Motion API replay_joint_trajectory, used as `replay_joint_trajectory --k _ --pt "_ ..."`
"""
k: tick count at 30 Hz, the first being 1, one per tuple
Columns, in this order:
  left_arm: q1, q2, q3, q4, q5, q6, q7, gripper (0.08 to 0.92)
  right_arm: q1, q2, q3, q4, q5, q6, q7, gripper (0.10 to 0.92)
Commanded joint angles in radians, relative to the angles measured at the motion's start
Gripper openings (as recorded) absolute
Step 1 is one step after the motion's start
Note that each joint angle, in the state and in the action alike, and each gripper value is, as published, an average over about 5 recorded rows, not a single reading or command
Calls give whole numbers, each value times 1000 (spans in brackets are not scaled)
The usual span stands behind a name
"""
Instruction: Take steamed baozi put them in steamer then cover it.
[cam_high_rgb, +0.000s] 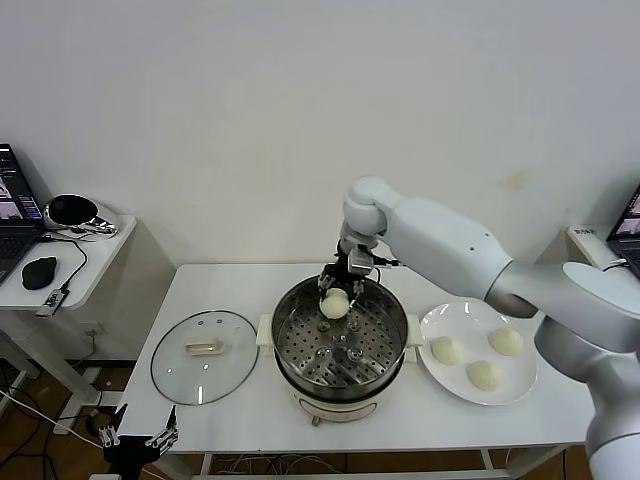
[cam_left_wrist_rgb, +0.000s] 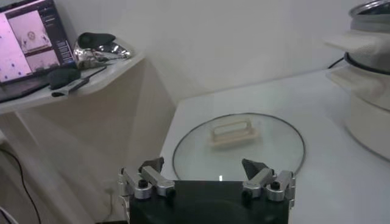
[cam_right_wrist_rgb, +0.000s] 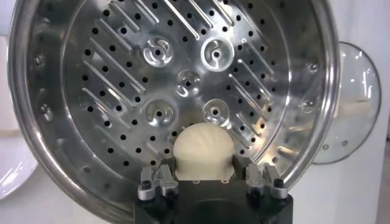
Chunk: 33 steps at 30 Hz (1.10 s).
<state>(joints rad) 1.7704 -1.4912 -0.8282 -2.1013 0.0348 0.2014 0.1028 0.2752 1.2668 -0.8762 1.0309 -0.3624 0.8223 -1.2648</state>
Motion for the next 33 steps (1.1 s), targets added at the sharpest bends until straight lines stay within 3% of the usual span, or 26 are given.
replay_joint_trajectory --k 1,10,15,24,29,33 --pt "-3 1 1 6 -3 2 2 823 -16 -1 4 -6 -13 -15 16 599" --pt "-2 3 4 8 -10 2 6 823 37 -31 -35 34 129 -177 10 803" --pt "-9 4 7 5 -13 8 11 823 116 -100 -63 110 315 -293 -24 822" --pt "-5 6 -2 -3 -20 31 20 823 293 -349 -100 343 607 -906 -15 823" --pt "15 20 0 -26 -27 33 19 823 321 -498 -82 456 625 -1200 -32 823" --pt "16 21 8 -32 -25 37 22 823 291 -628 -42 539 579 -1339 -66 823"
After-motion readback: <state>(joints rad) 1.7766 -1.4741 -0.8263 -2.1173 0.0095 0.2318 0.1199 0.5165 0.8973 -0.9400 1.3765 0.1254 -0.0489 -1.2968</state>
